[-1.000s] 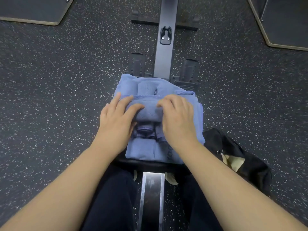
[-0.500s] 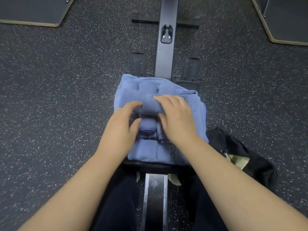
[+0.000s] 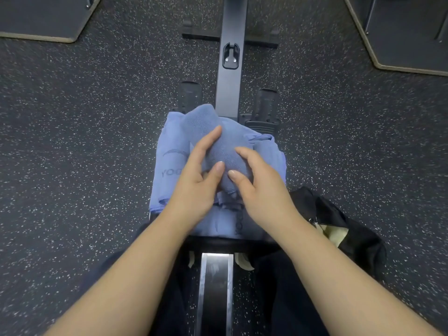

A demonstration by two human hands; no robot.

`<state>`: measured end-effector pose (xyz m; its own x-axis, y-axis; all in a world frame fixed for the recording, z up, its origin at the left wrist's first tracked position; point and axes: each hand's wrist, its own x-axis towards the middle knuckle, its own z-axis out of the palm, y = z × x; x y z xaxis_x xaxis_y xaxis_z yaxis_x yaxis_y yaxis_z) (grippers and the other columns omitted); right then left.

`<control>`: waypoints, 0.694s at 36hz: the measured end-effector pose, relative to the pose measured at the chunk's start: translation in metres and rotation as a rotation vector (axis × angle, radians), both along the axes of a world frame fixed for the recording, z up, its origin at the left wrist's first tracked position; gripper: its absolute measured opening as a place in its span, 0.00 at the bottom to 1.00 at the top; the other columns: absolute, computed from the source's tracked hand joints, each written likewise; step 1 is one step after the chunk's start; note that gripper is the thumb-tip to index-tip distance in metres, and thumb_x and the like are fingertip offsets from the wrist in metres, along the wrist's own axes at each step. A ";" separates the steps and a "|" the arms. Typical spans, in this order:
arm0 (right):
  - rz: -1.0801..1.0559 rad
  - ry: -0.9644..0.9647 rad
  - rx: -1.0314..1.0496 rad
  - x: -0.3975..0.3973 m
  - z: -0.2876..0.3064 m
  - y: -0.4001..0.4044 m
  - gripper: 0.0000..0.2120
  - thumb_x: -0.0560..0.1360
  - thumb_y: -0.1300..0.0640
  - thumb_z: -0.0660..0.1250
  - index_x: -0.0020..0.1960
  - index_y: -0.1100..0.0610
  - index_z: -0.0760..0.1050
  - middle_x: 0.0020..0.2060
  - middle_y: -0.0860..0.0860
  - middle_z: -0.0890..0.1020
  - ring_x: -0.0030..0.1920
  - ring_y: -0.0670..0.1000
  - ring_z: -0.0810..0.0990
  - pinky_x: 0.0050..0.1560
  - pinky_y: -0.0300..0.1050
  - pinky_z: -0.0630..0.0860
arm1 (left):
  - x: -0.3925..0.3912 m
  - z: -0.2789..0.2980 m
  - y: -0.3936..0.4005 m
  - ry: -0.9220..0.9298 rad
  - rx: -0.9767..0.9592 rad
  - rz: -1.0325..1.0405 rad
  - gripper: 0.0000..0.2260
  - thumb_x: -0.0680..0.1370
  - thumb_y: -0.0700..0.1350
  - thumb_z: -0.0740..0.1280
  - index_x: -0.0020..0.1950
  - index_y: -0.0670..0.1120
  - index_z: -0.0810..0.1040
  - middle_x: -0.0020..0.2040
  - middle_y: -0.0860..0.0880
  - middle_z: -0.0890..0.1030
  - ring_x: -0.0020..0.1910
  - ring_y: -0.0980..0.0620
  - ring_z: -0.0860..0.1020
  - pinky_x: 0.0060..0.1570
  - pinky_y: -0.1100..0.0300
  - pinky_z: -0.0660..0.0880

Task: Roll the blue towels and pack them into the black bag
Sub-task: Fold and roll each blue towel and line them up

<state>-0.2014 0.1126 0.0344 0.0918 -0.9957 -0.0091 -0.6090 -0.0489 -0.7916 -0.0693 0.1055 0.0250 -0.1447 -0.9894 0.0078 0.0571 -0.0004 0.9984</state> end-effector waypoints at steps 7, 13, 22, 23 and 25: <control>-0.018 -0.061 0.099 -0.019 0.002 0.017 0.18 0.80 0.59 0.60 0.70 0.53 0.68 0.59 0.42 0.69 0.58 0.34 0.64 0.54 0.16 0.54 | -0.022 -0.003 0.014 0.077 0.095 -0.080 0.31 0.75 0.36 0.65 0.67 0.67 0.64 0.69 0.49 0.71 0.63 0.55 0.75 0.64 0.58 0.71; -0.082 -0.165 0.150 -0.020 0.000 0.020 0.12 0.79 0.55 0.63 0.57 0.46 0.63 0.59 0.45 0.70 0.59 0.42 0.68 0.50 0.16 0.57 | -0.025 -0.008 0.016 0.035 0.112 -0.146 0.33 0.76 0.30 0.63 0.68 0.66 0.64 0.72 0.60 0.67 0.67 0.54 0.72 0.63 0.56 0.72; -0.083 -0.232 0.143 -0.027 -0.004 0.014 0.10 0.79 0.58 0.63 0.48 0.44 0.65 0.54 0.40 0.72 0.53 0.39 0.70 0.47 0.19 0.60 | -0.026 -0.016 0.015 0.054 0.155 -0.251 0.33 0.78 0.30 0.63 0.65 0.69 0.66 0.69 0.63 0.69 0.58 0.67 0.74 0.58 0.61 0.75; -0.092 -0.217 0.122 -0.028 -0.005 0.013 0.11 0.79 0.59 0.63 0.47 0.43 0.65 0.54 0.42 0.73 0.51 0.38 0.70 0.46 0.19 0.61 | -0.027 -0.015 0.015 0.032 0.136 -0.252 0.32 0.78 0.30 0.63 0.66 0.67 0.64 0.68 0.65 0.68 0.54 0.72 0.73 0.55 0.65 0.75; -0.118 -0.209 0.077 -0.030 -0.008 0.011 0.13 0.79 0.60 0.63 0.47 0.42 0.66 0.55 0.44 0.73 0.53 0.38 0.70 0.49 0.19 0.60 | -0.030 -0.014 0.013 -0.027 0.115 -0.233 0.31 0.78 0.31 0.64 0.65 0.66 0.63 0.62 0.64 0.72 0.42 0.73 0.74 0.49 0.69 0.74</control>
<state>-0.2317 0.1233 0.0268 -0.0173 -0.9968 -0.0781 -0.4296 0.0779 -0.8996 -0.0997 0.1181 0.0110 -0.3678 -0.9234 -0.1099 0.0157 -0.1243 0.9921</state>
